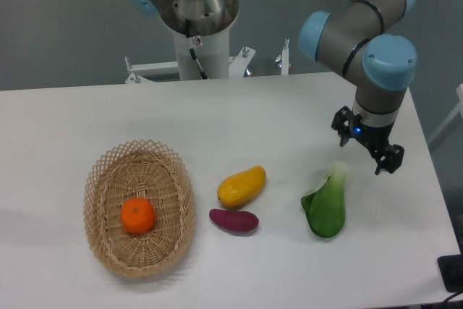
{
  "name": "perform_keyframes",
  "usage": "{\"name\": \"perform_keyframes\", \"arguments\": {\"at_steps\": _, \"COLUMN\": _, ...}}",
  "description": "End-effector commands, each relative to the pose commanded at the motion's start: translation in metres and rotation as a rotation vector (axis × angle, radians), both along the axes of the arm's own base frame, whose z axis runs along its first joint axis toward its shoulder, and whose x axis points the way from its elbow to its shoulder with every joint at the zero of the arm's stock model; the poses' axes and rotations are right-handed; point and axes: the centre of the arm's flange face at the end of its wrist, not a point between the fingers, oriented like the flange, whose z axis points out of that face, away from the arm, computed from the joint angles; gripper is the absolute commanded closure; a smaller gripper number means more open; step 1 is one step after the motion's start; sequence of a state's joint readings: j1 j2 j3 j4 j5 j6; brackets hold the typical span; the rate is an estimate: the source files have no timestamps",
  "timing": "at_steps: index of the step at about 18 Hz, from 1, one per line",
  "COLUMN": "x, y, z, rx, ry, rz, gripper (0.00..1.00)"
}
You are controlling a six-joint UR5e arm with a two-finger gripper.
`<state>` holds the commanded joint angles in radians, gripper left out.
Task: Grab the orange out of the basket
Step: 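Move the open gripper over to the wicker basket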
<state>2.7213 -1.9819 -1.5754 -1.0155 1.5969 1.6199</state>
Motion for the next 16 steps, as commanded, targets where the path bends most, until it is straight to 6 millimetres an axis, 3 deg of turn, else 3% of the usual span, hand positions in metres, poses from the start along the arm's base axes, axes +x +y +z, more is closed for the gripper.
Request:
{"name": "perform_keyframes", "arguments": {"at_steps": 6, "x": 0.008, "y": 0.006, "z": -0.004, "rx": 0.011, "ry": -0.016, "rz": 0.078, "gripper": 0.0}}
{"name": "perform_keyframes", "arguments": {"at_steps": 12, "x": 0.051, "y": 0.052, "z": -0.005, "rx": 0.032, "ry": -0.028, "rz": 0.206, "gripper": 0.0}}
{"name": "perform_keyframes", "arguments": {"at_steps": 16, "x": 0.07, "y": 0.071, "z": -0.003, "rx": 0.05, "ry": -0.033, "rz": 0.258, "gripper": 0.0}}
